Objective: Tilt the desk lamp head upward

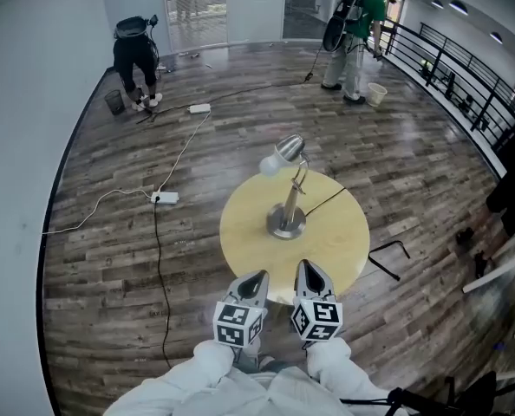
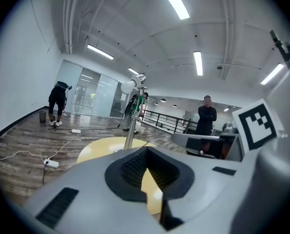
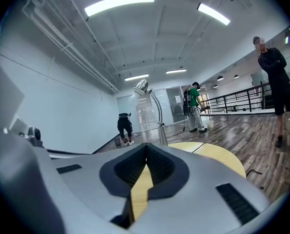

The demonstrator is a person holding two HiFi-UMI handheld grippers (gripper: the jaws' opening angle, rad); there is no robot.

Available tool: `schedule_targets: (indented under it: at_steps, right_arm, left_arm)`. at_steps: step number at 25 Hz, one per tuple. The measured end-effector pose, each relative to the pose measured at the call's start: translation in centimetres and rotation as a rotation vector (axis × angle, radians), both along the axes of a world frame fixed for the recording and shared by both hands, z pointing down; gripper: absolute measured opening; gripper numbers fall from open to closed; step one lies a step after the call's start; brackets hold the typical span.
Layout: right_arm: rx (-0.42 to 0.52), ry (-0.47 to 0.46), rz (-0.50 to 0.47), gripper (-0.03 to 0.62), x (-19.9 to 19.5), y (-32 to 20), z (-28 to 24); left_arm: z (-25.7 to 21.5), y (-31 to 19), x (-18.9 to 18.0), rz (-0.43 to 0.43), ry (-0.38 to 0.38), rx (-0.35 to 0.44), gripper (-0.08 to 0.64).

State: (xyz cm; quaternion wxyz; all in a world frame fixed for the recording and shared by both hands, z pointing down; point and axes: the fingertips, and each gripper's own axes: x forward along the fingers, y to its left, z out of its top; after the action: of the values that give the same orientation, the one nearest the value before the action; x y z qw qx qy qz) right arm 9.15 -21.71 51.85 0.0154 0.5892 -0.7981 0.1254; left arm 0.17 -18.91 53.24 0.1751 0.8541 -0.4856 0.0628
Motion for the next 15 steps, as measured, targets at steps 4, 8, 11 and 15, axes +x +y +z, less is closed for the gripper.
schedule_targets:
  at_steps: [4,8,11,15]
  right_arm:
    - [-0.018,-0.020,-0.026,0.014,0.6,2.8,-0.1]
    - [-0.002,-0.025,-0.031,0.014,0.9,4.1,-1.0]
    - [0.000,-0.023,-0.031,0.014,0.7,4.8,-1.2]
    - [0.007,-0.020,-0.044,0.014,-0.2,5.4,-1.6]
  left_arm:
    - [-0.9,2.5,0.9,-0.023,-0.032,0.027,0.003]
    - [-2.1,3.9,1.1,-0.048,-0.038,0.052,0.003]
    - [-2.1,4.3,0.8,-0.061,-0.052,0.055,0.003]
    - [-2.1,4.5,-0.1,-0.074,-0.053,0.050,0.003]
